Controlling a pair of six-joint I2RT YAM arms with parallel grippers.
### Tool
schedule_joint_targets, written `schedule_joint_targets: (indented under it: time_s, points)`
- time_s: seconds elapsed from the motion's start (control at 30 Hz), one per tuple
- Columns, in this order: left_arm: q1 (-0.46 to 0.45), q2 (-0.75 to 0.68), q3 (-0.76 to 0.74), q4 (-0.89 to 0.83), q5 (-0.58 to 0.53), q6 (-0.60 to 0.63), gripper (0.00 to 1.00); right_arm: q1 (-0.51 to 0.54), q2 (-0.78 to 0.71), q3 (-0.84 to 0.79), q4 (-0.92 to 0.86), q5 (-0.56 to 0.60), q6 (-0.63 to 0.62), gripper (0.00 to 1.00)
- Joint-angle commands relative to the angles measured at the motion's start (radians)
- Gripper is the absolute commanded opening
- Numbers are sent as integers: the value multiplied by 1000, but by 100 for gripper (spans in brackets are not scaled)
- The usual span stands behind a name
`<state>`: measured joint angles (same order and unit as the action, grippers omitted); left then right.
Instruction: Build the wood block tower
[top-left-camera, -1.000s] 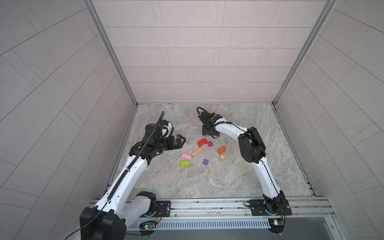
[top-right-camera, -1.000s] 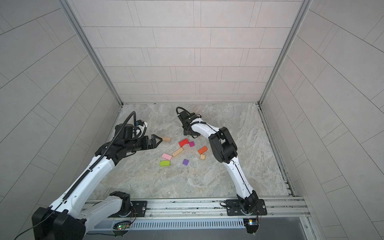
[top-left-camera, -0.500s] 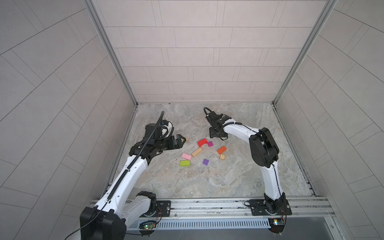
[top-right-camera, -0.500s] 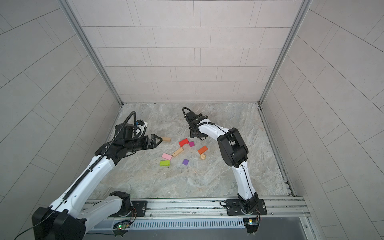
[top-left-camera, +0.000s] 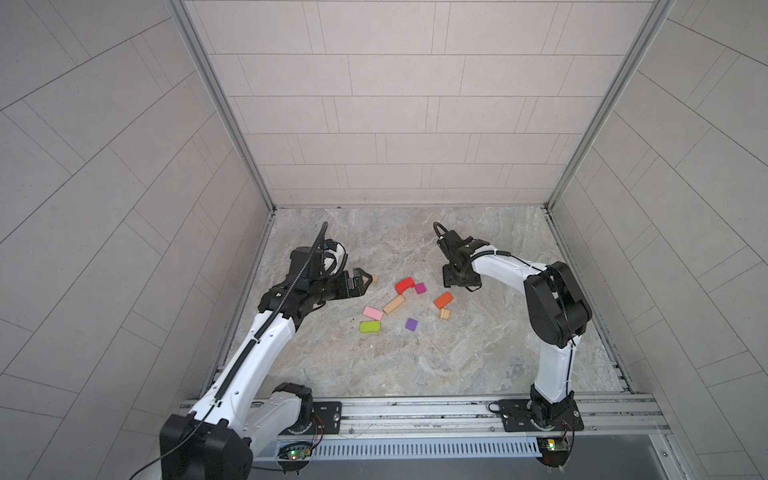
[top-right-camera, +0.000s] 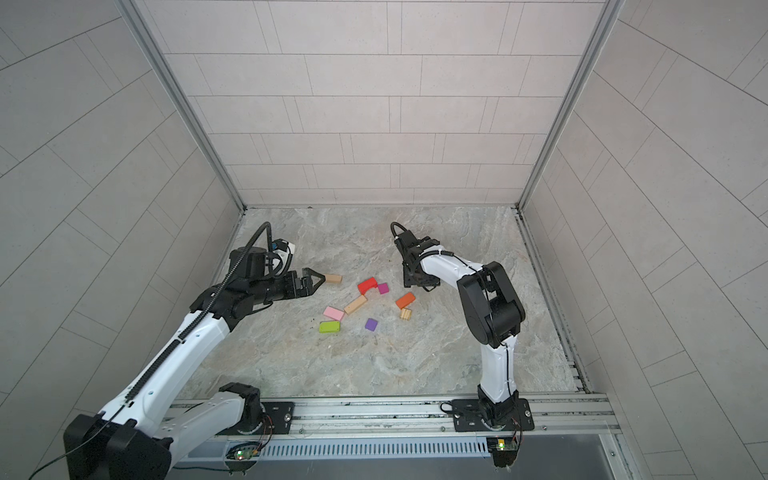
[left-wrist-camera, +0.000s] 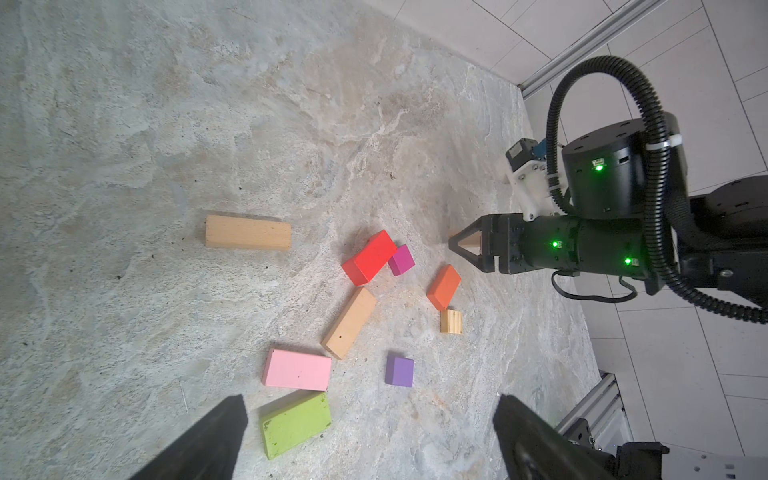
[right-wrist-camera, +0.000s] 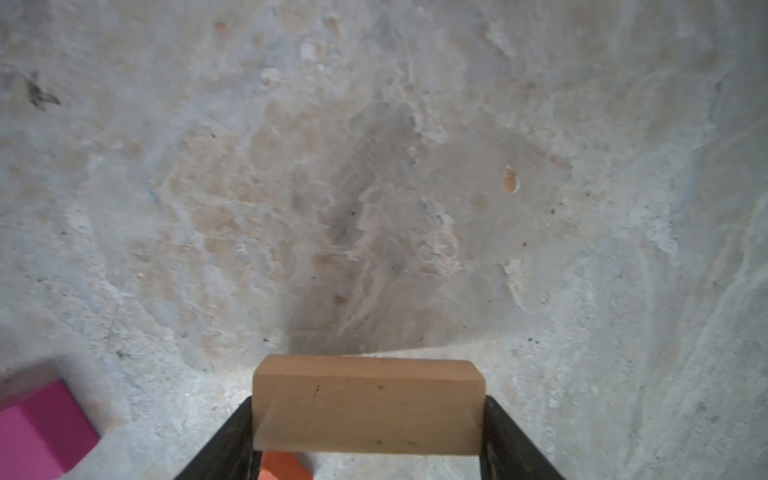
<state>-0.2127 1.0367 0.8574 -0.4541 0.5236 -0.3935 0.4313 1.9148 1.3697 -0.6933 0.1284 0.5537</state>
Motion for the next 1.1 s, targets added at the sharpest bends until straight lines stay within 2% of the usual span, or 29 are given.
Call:
schedule_joint_targets:
  time_s: [0.0,0.73,0.9,1.07]
  points:
    - [-2,-9,-14,17,18,-6,100,-6,-39,-5,24,-7,-30,52]
    - [-2,-2,-16,19,18,-8,100,-19,92,61,104,-69,-12,55]
    - [-2,3,-15,20,21,-9,100,-19,107,62,101,-62,-11,58]
    - [-2,5,-16,18,17,-9,100,-19,110,59,100,-59,-9,66]
